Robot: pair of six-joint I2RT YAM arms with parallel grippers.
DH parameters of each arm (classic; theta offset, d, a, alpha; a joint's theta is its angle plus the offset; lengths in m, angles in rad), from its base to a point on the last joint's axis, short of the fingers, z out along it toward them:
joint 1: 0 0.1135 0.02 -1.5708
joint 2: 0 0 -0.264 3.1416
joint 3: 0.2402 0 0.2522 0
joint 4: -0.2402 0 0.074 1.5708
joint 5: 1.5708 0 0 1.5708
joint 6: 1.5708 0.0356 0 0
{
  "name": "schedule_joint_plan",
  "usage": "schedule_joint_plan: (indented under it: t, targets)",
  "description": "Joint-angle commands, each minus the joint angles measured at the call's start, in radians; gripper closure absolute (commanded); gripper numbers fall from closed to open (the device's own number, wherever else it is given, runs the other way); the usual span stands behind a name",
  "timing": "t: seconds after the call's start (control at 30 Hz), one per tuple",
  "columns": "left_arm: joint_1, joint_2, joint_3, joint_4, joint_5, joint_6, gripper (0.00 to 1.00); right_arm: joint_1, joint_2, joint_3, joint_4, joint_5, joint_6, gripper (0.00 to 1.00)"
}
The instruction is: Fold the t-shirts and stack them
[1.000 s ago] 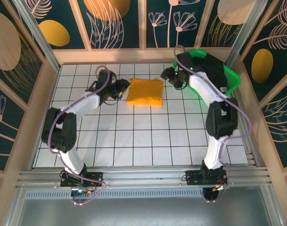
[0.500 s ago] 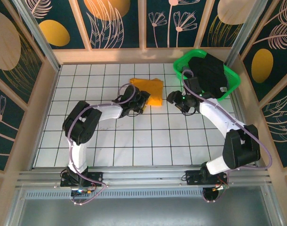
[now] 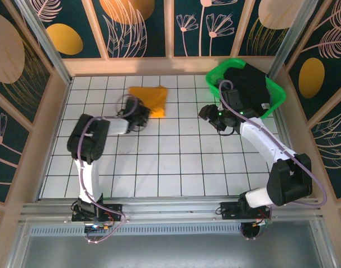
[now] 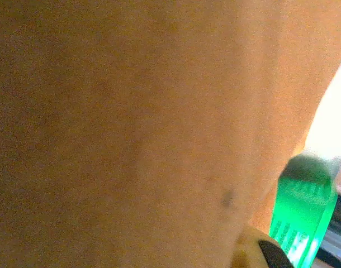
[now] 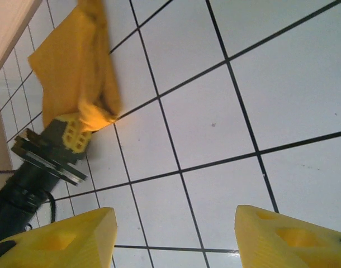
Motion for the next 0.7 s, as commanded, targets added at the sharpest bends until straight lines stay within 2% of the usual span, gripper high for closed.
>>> schedule_joint_plan:
  t: [0.0,0.1,0.2,0.3,0.4,0.47,0.5,0.57,0.6,0.63,0.67]
  targets:
    - [0.195,-0.025,0.025,0.018,0.164,0.308,1.00,-0.003,0.023,0.033,0.002,-0.029,-0.014,0.42]
    - [0.347,0.032,0.121,-0.092,0.300,0.550,1.00,-0.003,0.046,0.047,0.008,-0.049,-0.023,0.43]
    - [0.452,0.078,0.218,-0.212,0.323,0.743,1.00,-0.002,0.069,0.066,0.006,-0.059,-0.032,0.43]
    - [0.517,0.122,0.297,-0.285,0.332,0.868,1.00,-0.001,0.086,0.082,-0.003,-0.065,-0.039,0.43]
    - [0.541,0.170,0.389,-0.387,0.304,0.993,1.00,0.001,0.092,0.087,-0.003,-0.075,-0.042,0.43]
    - [0.553,0.184,0.413,-0.404,0.289,1.009,1.00,0.001,0.092,0.085,0.000,-0.082,-0.047,0.43]
    - [0.556,0.184,0.413,-0.400,0.287,0.998,0.97,0.004,0.089,0.084,0.006,-0.086,-0.048,0.43]
    - [0.556,0.169,0.400,-0.378,0.284,0.964,0.63,0.006,0.077,0.076,0.040,-0.101,-0.055,0.42]
    - [0.556,0.154,0.384,-0.359,0.284,0.934,0.50,0.008,0.067,0.067,0.070,-0.115,-0.057,0.41]
    - [0.553,0.127,0.359,-0.334,0.284,0.897,0.08,0.008,0.054,0.057,0.112,-0.131,-0.054,0.40]
    - [0.547,0.100,0.343,-0.324,0.279,0.867,0.01,0.007,0.042,0.048,0.147,-0.138,-0.050,0.39]
